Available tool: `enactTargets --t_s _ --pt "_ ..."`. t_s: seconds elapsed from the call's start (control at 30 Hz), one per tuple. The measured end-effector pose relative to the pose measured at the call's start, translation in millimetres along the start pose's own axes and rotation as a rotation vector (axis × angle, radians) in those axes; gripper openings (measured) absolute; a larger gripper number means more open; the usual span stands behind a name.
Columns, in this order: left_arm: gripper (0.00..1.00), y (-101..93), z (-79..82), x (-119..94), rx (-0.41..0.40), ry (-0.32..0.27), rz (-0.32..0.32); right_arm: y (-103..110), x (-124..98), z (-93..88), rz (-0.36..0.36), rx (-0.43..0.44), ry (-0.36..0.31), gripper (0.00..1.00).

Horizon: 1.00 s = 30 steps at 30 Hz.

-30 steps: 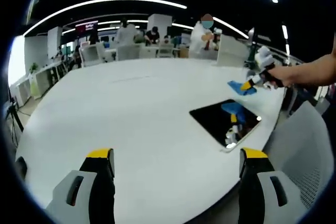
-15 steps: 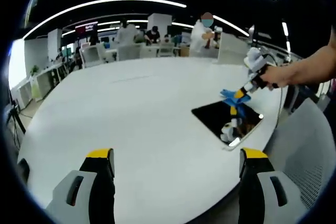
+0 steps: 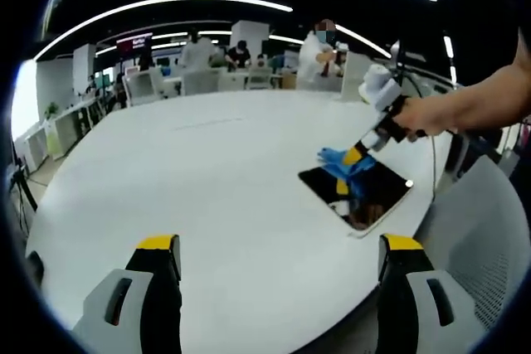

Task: Wipe the mirror surface with the cleaning cloth until all visible marks leave the cleaned area.

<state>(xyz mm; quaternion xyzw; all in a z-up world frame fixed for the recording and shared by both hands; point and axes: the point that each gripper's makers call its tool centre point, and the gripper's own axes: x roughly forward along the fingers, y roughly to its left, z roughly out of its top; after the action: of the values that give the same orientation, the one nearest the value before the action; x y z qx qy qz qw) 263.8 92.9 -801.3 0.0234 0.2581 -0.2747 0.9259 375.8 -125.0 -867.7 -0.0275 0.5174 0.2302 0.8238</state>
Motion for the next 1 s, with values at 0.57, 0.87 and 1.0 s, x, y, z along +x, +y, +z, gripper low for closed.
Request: enactTargets --t_s 0.57,0.87,1.0 --pt "0.99 1.9 -5.0 1 -0.007 0.017 -0.003 63 29 27.9 0.077 -0.028 0.005 0.01" --pt "0.99 2.4 -3.8 1 -0.013 0.008 -0.002 74 19 6.5 0.102 -0.034 0.009 0.01" --pt "0.99 1.6 -3.4 2 -0.01 0.007 -0.005 78 16 -3.8 0.109 -0.035 0.01 0.01"
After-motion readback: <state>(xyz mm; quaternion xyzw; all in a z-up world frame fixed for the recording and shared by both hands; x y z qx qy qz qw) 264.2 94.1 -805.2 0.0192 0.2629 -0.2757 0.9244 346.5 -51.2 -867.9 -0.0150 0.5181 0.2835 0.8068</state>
